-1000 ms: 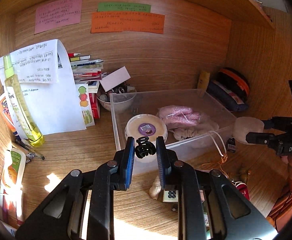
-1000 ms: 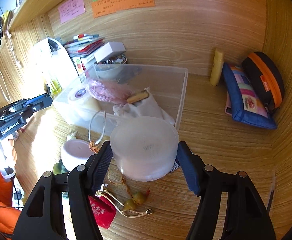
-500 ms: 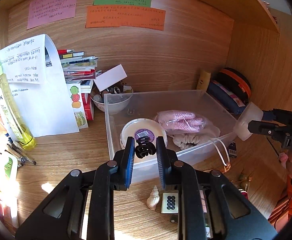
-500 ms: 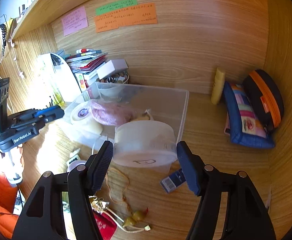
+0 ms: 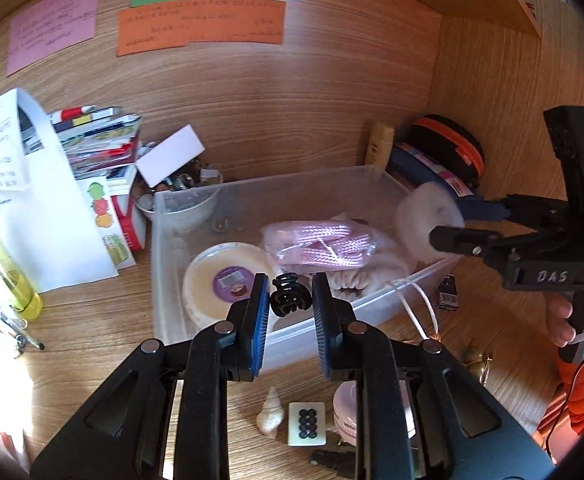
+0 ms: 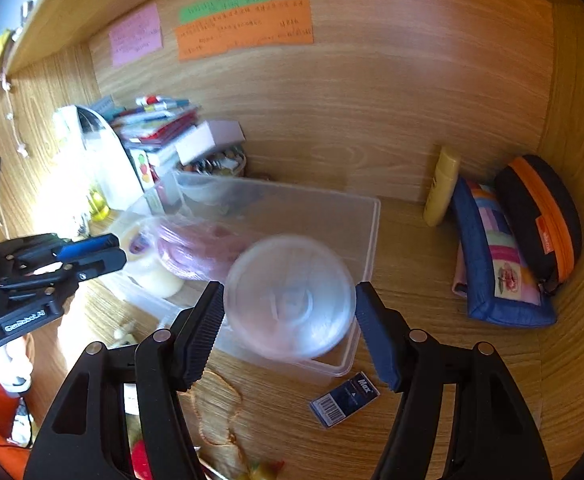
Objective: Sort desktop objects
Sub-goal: 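Drop hair clip in box with left gripper while right gripper places white container, then move the left gripper toward the pink round container on the desk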
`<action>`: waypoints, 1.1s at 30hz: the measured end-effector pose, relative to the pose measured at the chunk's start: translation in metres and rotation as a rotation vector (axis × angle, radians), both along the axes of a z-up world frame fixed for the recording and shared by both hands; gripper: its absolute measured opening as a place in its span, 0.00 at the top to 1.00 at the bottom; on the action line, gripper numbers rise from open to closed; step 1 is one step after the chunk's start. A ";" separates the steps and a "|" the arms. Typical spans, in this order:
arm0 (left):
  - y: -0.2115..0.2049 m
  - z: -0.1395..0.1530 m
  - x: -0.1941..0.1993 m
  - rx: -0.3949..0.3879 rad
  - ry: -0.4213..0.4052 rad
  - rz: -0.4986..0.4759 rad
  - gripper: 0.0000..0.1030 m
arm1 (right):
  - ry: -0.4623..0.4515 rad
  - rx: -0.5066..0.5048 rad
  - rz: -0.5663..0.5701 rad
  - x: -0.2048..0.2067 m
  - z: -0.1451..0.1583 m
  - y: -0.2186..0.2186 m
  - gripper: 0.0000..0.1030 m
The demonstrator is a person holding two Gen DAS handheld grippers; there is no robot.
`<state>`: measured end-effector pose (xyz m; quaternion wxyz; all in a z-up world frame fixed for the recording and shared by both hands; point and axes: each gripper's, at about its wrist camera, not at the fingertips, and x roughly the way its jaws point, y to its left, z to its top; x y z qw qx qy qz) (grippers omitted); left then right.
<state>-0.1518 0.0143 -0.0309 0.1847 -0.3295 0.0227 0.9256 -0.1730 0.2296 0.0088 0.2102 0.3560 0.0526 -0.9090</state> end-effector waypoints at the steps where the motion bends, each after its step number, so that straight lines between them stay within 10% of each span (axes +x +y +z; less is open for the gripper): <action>1: 0.002 -0.001 -0.002 0.002 -0.006 -0.006 0.80 | -0.016 0.005 -0.002 -0.002 -0.004 0.000 0.42; 14: 0.008 -0.010 -0.012 0.028 -0.058 -0.038 0.80 | -0.064 -0.020 0.017 -0.002 -0.017 0.003 0.48; 33: 0.006 0.000 0.010 0.010 -0.031 -0.029 0.56 | -0.002 0.065 -0.012 0.034 -0.008 -0.006 0.21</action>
